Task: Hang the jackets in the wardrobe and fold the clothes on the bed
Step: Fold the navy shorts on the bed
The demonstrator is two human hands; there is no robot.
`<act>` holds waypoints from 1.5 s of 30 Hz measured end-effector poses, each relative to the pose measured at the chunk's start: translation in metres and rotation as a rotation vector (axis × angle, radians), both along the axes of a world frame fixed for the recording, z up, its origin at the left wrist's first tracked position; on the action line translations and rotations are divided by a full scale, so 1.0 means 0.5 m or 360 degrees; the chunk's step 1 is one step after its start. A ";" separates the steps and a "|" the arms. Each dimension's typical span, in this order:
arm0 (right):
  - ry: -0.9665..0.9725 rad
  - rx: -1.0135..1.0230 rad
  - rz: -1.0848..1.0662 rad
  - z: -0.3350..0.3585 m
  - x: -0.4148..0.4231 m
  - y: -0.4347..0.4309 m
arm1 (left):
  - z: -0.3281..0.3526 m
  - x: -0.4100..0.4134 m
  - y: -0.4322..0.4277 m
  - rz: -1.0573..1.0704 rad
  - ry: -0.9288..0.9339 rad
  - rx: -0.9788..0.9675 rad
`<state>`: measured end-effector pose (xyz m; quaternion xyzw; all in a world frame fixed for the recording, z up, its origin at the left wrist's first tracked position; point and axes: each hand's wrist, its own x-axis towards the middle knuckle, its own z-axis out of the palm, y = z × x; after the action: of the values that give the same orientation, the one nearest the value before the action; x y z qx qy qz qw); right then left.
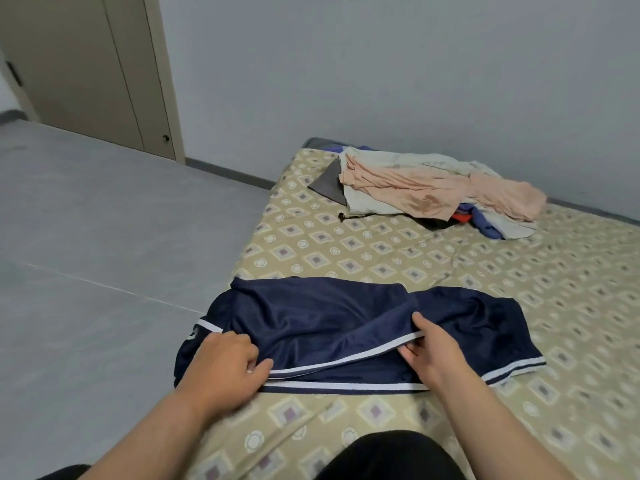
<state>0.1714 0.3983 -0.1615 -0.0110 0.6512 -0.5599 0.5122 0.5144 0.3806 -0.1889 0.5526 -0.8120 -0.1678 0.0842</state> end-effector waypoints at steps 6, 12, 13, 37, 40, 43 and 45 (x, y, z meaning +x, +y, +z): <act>0.0641 0.0548 0.0394 0.003 -0.080 0.009 | 0.005 -0.009 -0.048 0.0365 0.0302 -0.0142; 0.2152 0.0422 0.0940 0.022 -0.198 -0.056 | 0.011 -0.043 -0.193 0.0258 0.0202 -0.0067; 0.2343 0.0376 0.1092 0.020 -0.215 -0.072 | 0.014 -0.056 -0.212 0.0229 0.0184 0.0057; 0.2852 0.0305 0.1426 -0.089 -0.190 -0.052 | -0.017 -0.217 -0.207 -0.0170 -0.0301 -0.0248; 0.2705 0.0489 0.1667 -0.100 -0.154 -0.001 | -0.071 -0.202 -0.136 -0.0213 -0.0437 -0.0064; 0.2456 0.0383 0.1493 -0.072 -0.124 0.000 | -0.077 -0.192 -0.118 -0.0237 -0.0416 -0.0091; 0.2016 0.0211 0.1192 -0.043 -0.103 -0.025 | -0.076 -0.186 -0.111 -0.0265 -0.0408 -0.0079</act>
<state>0.1198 0.3857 -0.1831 -0.5227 0.8072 -0.1933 0.1945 0.4215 0.3251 -0.2267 0.4979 -0.8631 -0.0823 -0.0207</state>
